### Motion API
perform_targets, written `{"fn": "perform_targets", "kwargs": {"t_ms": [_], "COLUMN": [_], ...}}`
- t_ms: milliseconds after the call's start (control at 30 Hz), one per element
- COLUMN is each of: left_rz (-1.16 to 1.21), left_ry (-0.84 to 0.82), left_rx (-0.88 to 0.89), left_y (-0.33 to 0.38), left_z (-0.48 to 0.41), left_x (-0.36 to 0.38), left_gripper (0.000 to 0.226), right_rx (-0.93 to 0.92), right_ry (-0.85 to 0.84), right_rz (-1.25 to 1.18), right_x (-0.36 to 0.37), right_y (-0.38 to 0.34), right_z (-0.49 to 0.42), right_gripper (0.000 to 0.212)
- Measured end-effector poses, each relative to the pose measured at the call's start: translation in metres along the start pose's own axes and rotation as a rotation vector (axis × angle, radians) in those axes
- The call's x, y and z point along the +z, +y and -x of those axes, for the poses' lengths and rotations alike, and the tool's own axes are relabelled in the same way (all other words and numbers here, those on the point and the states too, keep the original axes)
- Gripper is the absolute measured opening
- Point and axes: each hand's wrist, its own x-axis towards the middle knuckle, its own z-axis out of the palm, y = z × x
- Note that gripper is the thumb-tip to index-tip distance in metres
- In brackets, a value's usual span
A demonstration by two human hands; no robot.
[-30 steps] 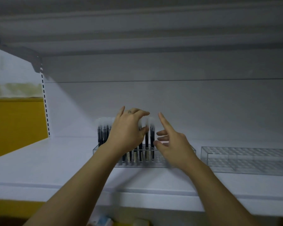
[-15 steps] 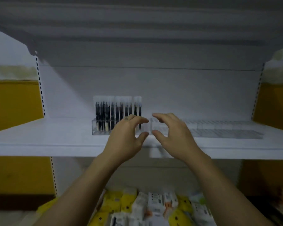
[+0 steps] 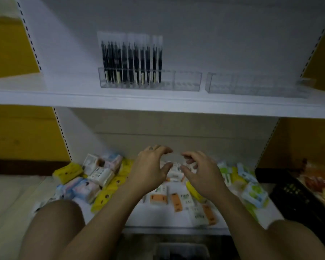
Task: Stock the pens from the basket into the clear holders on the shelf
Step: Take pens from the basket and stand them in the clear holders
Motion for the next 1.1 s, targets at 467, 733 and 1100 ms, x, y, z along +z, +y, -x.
{"fn": "perform_targets", "kwargs": {"t_ms": [467,733,1100], "left_rz": [0.198,0.285,0.263], "left_ry": [-0.525,-0.789,-1.006], "left_rx": [-0.459,-0.597,-0.776], "left_y": [-0.06,-0.08,-0.096], "left_z": [0.097,0.139,0.169], "left_x": [0.173,0.232,0.299], "left_gripper": [0.038,0.018,0.031], "right_rx": [0.6,0.678,0.845], "right_ry": [-0.544,-0.824,-1.081], "right_rz": [-0.04,0.052,0.198], "right_x": [0.132,0.163,0.177], "right_y": [0.113,0.147,0.185], "right_z": [0.104,0.132,0.168], "right_gripper": [0.029,0.024,0.032]}}
